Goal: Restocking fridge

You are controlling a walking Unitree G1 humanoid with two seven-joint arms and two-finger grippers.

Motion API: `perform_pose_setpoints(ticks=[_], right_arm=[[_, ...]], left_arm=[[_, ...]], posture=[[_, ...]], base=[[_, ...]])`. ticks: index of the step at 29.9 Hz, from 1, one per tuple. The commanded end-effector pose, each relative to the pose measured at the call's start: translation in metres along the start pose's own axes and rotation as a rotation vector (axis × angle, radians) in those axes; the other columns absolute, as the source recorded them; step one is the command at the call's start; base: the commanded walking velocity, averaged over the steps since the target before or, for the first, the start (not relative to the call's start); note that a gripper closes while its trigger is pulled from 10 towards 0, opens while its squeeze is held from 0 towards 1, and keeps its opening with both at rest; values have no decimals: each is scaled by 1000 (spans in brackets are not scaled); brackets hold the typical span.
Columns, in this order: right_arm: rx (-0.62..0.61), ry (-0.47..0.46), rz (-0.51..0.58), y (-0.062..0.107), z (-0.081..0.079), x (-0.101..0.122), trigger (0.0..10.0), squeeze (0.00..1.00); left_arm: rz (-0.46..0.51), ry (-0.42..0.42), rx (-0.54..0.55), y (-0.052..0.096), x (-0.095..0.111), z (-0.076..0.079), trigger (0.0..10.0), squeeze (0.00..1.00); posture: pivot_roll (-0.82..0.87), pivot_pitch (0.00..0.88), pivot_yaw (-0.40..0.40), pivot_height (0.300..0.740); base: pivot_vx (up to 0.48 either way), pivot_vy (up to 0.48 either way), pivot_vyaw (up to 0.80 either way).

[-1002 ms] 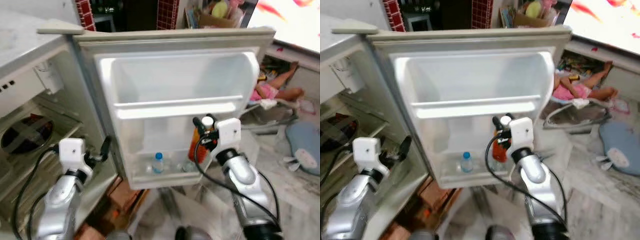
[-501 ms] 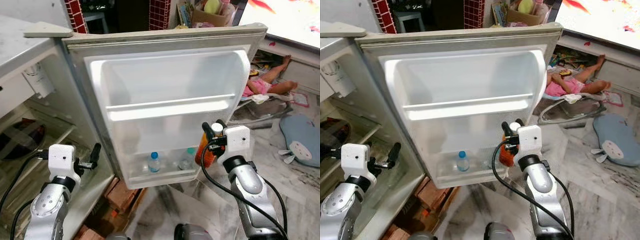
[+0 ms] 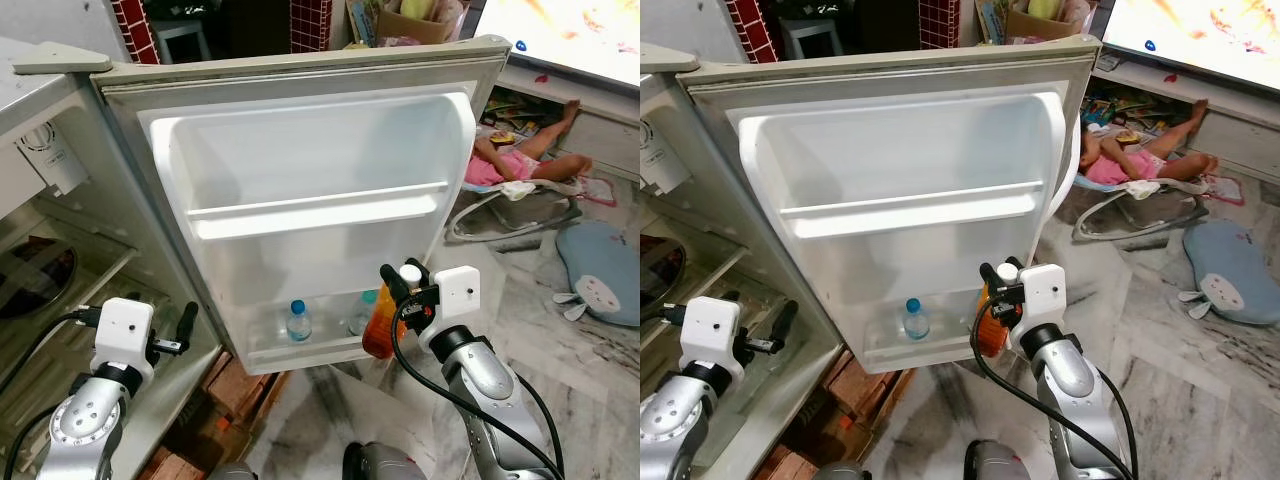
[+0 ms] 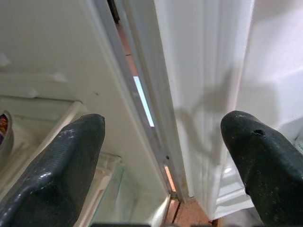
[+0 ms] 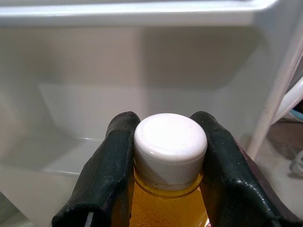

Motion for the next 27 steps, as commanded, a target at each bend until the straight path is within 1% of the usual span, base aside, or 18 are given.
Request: perform_pose_setpoints(ticks=[1,2,4,5,7,9,12,15,17,19,20,22,24,25,26,27], right_arm=[[22,-2,47,-4,-2,14,10000,0],[28,0,49,-5,-3,14,10000,0],[32,0,49,-5,-4,14,10000,0],[40,-3,52,-6,-6,14,10000,0],[50,0,55,-7,-8,15,10000,0],[60,4,59,-9,-9,16,10000,0],[62,4,59,-11,-9,15,10000,0],[63,4,61,-13,-9,16,10000,0],[64,4,61,-14,-10,16,10000,0],[65,3,59,-15,-10,15,10000,0],[65,4,61,-15,-10,15,10000,0],[65,4,60,-15,-10,15,10000,0],[64,4,62,-16,-10,15,10000,0],[65,8,63,-16,-9,16,10000,0],[66,9,65,-17,-9,16,10000,0],[67,10,66,-18,-9,16,10000,0]], left_arm=[[1,20,19,-2,0,-6,10000,0],[0,60,40,-4,0,-8,10000,0],[-25,87,66,-5,-2,-9,10000,0],[-17,87,75,-6,0,-8,10000,0],[-12,78,80,-7,1,-6,10000,0],[5,51,69,-9,4,-4,10000,0],[28,48,63,-13,8,-3,10000,0],[71,-10,39,-17,18,0,10000,0],[75,-32,55,-18,19,-2,10000,0],[65,-34,78,-20,16,-6,10000,0],[24,-13,125,-20,9,-13,10000,0],[-28,58,193,-19,0,-21,10000,0],[-26,100,190,-19,-3,-23,10000,0],[-4,98,161,-20,-1,-21,10000,0],[-2,95,158,-20,-1,-20,10000,0],[-3,115,156,-20,-1,-19,10000,0]], posture=[[108,69,-23,730],[108,69,-23,720],[107,70,-24,710],[109,69,-26,700],[109,69,-26,690],[114,71,-28,670],[116,67,-27,670],[115,65,-24,670],[115,67,-23,665],[114,68,-22,650],[114,68,-22,640],[115,70,-21,640],[115,70,-21,640],[110,76,-21,640],[112,78,-21,640],[112,78,-21,640]], base=[[0,0,0],[0,0,0],[0,0,0],[0,0,0],[0,0,0],[0,0,0],[0,0,0],[0,0,0],[0,0,0],[0,0,0],[0,0,0],[0,0,0],[0,0,0],[0,0,0],[0,0,0],[0,0,0]])
Point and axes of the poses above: a point about 5 cm out from each wrist's last joint towards the gripper, its own y axis pointing back from the gripper into the wrist, its own x axis along the axis of the wrist's last joint, z = x × y, the point moved 6 cm from there along -y, pointing out of the wrist towards the gripper, and after that the axes turned 12 degrees about y, right-handed, at the moved point
